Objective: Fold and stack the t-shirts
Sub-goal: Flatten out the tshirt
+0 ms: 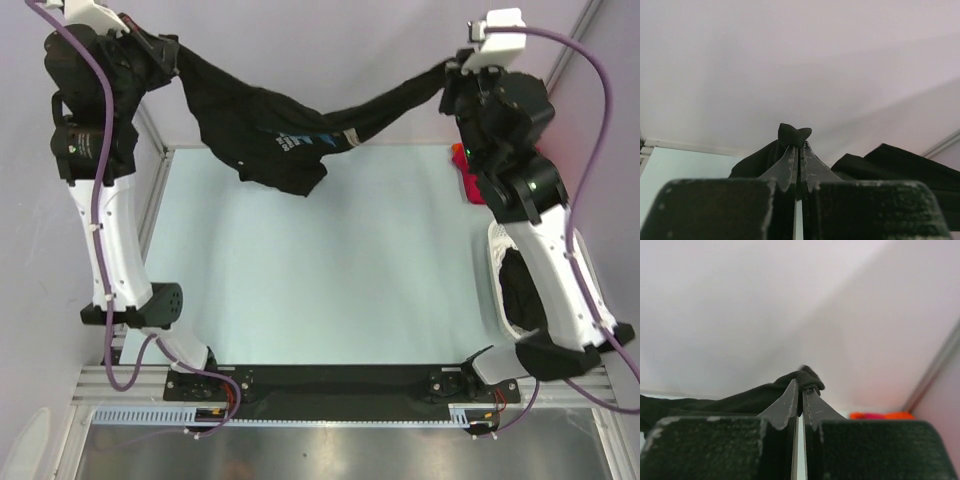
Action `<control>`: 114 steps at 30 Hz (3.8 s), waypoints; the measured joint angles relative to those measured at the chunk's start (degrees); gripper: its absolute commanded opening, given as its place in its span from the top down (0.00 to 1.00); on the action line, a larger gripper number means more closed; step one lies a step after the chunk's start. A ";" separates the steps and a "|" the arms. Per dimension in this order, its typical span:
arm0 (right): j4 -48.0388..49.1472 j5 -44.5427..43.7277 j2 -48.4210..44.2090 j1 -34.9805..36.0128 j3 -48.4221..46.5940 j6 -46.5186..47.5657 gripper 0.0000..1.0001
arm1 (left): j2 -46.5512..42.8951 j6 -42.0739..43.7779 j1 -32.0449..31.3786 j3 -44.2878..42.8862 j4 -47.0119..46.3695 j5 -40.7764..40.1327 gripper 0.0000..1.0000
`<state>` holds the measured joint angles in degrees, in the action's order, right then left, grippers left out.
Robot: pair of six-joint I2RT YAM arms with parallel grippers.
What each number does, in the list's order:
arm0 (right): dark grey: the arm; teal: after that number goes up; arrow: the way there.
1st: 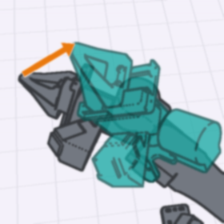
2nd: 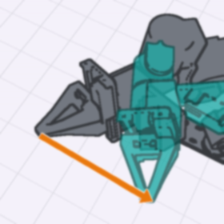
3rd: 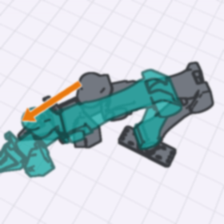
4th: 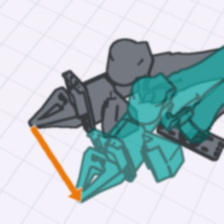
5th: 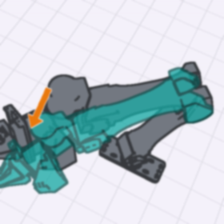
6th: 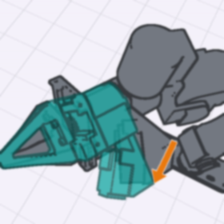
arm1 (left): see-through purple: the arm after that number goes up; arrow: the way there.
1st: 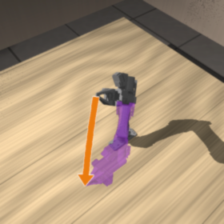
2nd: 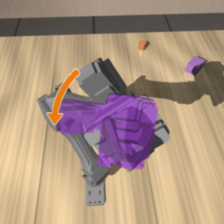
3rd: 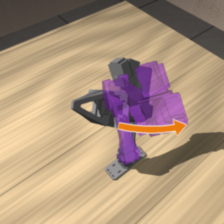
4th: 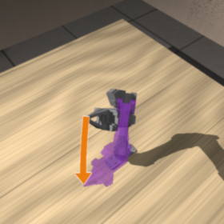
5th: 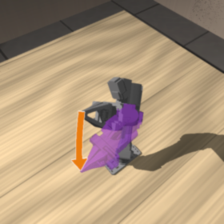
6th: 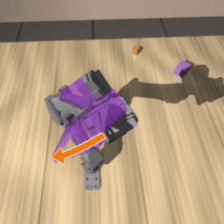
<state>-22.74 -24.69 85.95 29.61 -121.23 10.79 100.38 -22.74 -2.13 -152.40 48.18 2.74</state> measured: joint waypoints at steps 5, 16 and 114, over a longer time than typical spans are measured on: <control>2.38 -4.50 -14.23 0.68 21.07 -1.33 1.00 | -6.67 -0.20 -1.97 13.46 0.02 0.76 1.00; -11.10 -11.04 -26.97 1.05 39.69 -8.00 1.00 | -10.93 1.09 -10.75 31.43 5.90 -7.50 1.00; -10.36 28.02 41.29 -21.62 14.95 -21.79 0.10 | 37.66 -2.67 -5.77 17.70 5.03 1.90 0.00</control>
<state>-33.10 3.33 127.24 7.99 -106.28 -11.00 138.04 -25.41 -7.90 -134.69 53.21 4.64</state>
